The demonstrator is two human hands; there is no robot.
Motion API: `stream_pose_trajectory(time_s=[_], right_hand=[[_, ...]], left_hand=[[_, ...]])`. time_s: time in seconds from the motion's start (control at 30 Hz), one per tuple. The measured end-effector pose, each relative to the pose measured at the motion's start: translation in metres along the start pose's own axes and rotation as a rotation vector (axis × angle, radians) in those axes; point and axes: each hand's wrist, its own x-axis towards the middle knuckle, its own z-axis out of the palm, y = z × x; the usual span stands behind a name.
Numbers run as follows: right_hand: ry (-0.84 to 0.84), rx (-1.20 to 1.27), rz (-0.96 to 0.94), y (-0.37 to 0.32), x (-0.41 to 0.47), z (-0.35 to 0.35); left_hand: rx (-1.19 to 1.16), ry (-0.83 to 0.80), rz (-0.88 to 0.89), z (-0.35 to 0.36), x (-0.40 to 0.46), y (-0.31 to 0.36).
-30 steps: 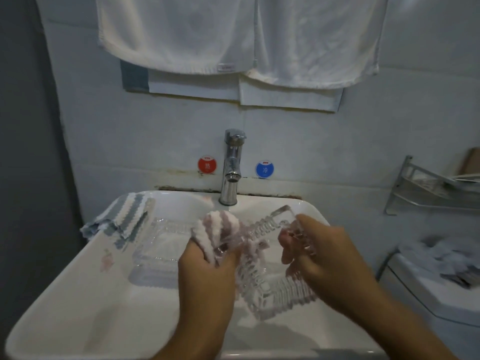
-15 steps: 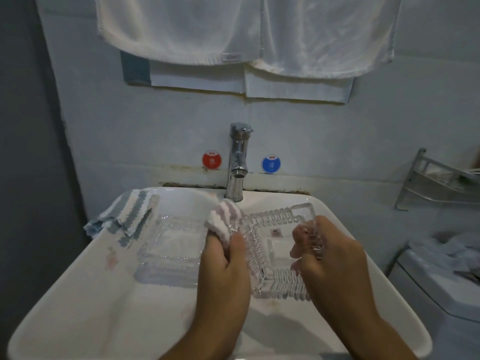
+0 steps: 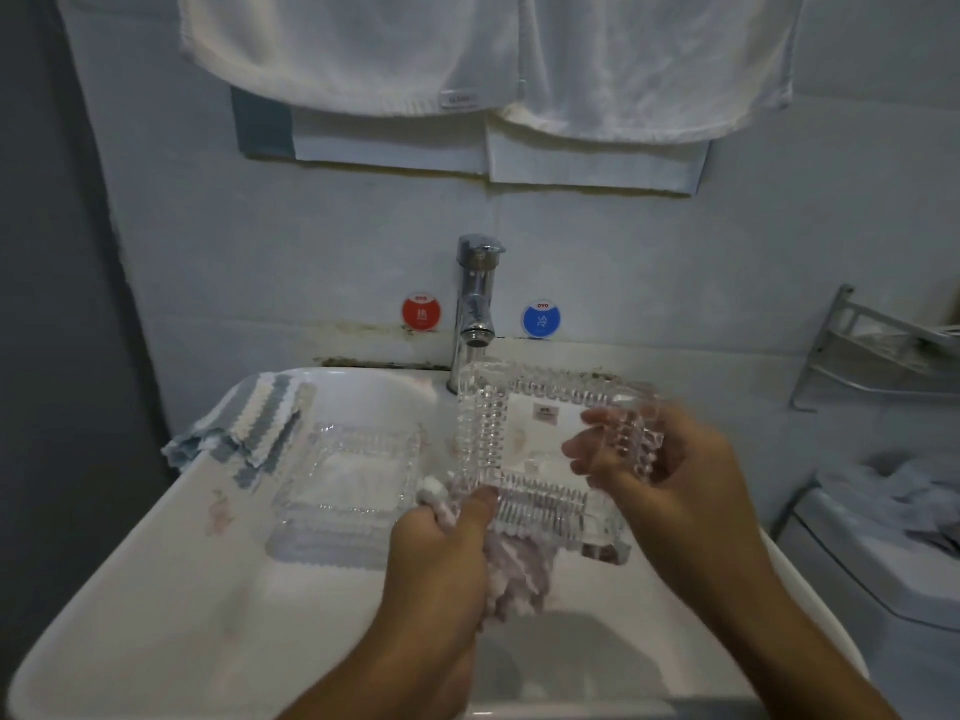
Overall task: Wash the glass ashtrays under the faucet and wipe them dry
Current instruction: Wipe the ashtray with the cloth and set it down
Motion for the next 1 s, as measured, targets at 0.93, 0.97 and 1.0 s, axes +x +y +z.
stream_pose_trajectory(time_s=[0.93,0.97,1.0], right_hand=[[0.169,-0.347,-0.160,0.005,-0.004,0.022],[0.170,-0.288,-0.146,0.004,-0.003,0.022],[0.156,-0.234,-0.129,0.004,-0.003,0.022]], left_hand=[[0.022,-0.072,0.088,0.006,-0.007,0.001],[0.003,-0.106,0.064,0.007,-0.007,0.001],[-0.007,-0.112,0.064,0.007,-0.008,0.001]])
